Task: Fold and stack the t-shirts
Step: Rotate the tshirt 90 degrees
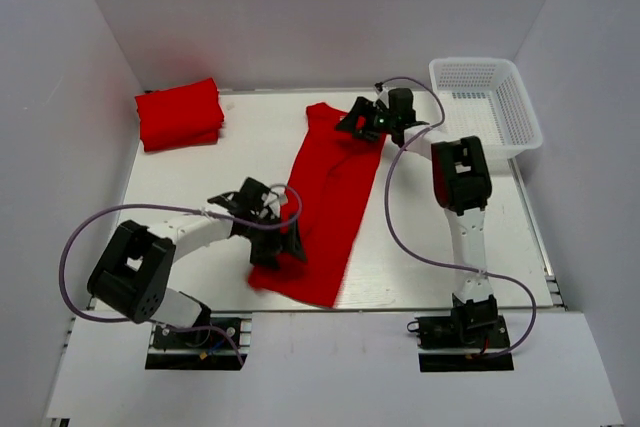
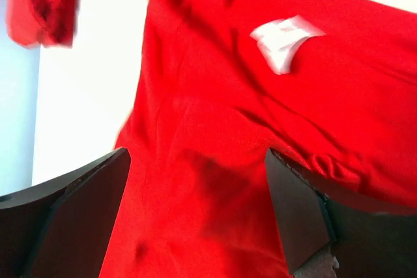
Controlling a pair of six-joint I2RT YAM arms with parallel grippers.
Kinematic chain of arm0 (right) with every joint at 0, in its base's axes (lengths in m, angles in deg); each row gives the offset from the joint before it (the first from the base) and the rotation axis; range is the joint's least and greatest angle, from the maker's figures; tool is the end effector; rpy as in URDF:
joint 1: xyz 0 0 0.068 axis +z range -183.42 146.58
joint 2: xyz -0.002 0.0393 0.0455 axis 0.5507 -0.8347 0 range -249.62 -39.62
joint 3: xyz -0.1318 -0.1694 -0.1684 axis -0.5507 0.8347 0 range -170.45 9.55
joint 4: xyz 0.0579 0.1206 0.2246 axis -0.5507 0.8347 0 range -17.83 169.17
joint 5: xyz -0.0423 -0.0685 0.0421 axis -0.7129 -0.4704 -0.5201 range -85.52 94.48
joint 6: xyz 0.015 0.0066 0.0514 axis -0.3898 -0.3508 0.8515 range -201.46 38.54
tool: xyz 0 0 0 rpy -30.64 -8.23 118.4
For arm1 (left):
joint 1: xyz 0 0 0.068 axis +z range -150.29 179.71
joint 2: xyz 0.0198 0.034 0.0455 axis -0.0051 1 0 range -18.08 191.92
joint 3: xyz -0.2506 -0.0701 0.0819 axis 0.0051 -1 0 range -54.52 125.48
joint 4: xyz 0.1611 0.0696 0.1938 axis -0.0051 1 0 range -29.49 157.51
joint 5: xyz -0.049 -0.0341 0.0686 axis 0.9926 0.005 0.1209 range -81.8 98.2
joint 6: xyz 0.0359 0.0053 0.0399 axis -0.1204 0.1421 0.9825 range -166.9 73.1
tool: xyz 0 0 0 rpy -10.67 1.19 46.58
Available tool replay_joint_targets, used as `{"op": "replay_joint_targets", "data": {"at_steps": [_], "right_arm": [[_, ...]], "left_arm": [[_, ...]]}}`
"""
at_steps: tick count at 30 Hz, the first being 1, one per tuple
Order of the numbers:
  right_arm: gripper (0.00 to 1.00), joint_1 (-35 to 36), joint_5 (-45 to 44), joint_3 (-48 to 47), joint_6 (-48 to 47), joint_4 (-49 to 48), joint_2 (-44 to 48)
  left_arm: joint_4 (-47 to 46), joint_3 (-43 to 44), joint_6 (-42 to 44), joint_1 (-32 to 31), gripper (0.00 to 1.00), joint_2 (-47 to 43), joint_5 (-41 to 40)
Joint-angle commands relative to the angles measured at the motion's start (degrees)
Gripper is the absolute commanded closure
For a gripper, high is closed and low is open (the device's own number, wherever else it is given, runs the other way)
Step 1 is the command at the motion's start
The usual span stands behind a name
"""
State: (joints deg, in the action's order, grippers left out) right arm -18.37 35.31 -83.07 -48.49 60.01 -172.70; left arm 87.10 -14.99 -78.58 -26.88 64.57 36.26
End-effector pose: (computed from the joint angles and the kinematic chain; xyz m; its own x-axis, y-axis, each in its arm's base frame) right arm 0.4951 0.1520 0.1435 -0.7426 0.2844 -0.6064 -0.3033 0.6644 0.6831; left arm 0.2095 -0.1236 0.1527 -0.9978 -0.0190 -0.0634 0.0197 0.8300 -0.5575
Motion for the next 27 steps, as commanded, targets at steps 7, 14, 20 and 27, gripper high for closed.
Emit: {"op": "replay_joint_targets", "data": {"at_steps": [7, 14, 20, 27], "right_arm": [[0.10, 1.38, -0.15, -6.28, -12.38, 6.80, 2.63], [0.10, 5.86, -10.34, -2.83, -24.34, 16.10, 13.10], [0.10, 11.05, -22.12, 2.08, -24.28, 23.67, 16.62], [0.10, 14.74, -30.31, 12.18, -16.38, 26.41, 19.78]], "left_arm": [[17.62, 12.84, 5.12, -6.63, 0.00, -9.78, -2.44], [10.69, 20.14, 4.55, -5.06, 0.00, -9.79, -21.87], [12.08, 25.42, -2.06, -3.39, 0.00, -6.71, -48.07], [6.38, 27.53, 1.35, 4.34, 0.00, 0.39, -50.58]]}}
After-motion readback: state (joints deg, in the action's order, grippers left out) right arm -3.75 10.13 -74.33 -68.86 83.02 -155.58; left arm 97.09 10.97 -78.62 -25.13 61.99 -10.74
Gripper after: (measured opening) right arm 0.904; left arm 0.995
